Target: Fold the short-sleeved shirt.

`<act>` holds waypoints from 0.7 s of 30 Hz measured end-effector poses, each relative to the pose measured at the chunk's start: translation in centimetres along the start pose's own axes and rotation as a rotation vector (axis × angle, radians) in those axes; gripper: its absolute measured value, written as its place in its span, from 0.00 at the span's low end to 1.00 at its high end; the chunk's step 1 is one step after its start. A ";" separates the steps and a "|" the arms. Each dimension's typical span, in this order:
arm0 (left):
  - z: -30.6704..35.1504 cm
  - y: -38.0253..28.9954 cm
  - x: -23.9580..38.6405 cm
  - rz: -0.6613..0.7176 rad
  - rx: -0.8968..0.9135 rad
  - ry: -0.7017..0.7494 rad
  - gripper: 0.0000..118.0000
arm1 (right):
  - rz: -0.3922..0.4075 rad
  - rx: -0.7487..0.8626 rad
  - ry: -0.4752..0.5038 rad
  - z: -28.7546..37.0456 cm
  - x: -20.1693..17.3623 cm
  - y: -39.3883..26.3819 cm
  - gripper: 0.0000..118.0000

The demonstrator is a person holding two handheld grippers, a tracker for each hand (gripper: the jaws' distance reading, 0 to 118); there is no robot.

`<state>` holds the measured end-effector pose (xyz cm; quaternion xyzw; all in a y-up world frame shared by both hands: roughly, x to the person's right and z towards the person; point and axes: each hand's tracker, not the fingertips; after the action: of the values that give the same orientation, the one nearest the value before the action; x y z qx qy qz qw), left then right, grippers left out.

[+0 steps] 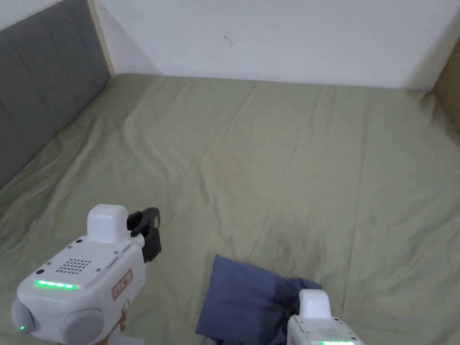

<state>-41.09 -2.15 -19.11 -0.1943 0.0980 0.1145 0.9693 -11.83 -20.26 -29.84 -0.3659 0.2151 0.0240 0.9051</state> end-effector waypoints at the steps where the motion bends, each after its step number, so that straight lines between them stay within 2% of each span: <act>1: -0.7 -0.6 -0.2 0.035 -0.040 -0.023 0.05 | -0.003 0.030 0.008 0.4 0.2 -0.2 0.00; 2: -1.3 -1.1 -0.3 0.061 -0.084 -0.036 0.09 | 0.017 -0.003 0.002 0.5 0.2 -0.3 0.00; 4: -3.1 -2.6 -0.4 0.130 -0.190 -0.058 0.29 | 0.108 -0.002 -0.019 0.5 -0.5 -0.1 0.00; 5: -3.8 -3.1 -0.4 0.154 -0.237 -0.071 0.34 | 0.139 -0.003 -0.029 0.5 -0.7 -0.1 0.00; 6: -4.7 -4.0 -0.4 0.190 -0.292 -0.080 0.34 | 0.160 0.000 -0.034 0.5 -0.9 -0.1 0.00; 7: -5.8 -5.0 -0.3 0.212 -0.350 -0.089 0.54 | 0.159 0.002 -0.033 0.6 -0.9 -0.2 0.00; 8: -6.7 -5.8 -0.3 0.230 -0.398 -0.097 0.67 | 0.168 0.004 -0.034 0.6 -0.9 -0.2 0.00; 9: -7.3 -6.5 0.0 0.242 -0.430 -0.101 0.74 | 0.173 0.005 -0.033 0.6 -0.9 -0.2 0.00; 10: -8.1 -7.2 0.0 0.242 -0.472 -0.103 0.77 | 0.177 0.005 -0.032 0.6 -0.9 -0.3 0.00; 13: -10.5 -9.1 0.1 0.213 -0.609 -0.120 0.77 | 0.177 0.003 -0.026 0.6 -0.7 -0.2 0.00; 18: -12.6 -10.3 0.5 0.191 -0.672 -0.159 0.76 | 0.173 0.007 -0.017 0.6 -0.5 -0.4 0.00; 21: -12.9 -10.2 0.8 0.178 -0.692 -0.176 0.66 | 0.165 0.006 -0.011 0.6 -0.4 -0.3 0.00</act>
<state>-39.56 -16.35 -27.32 -0.4909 -0.0136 0.2410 0.8371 -11.87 -20.04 -29.10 -0.3440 0.2397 0.0998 0.9023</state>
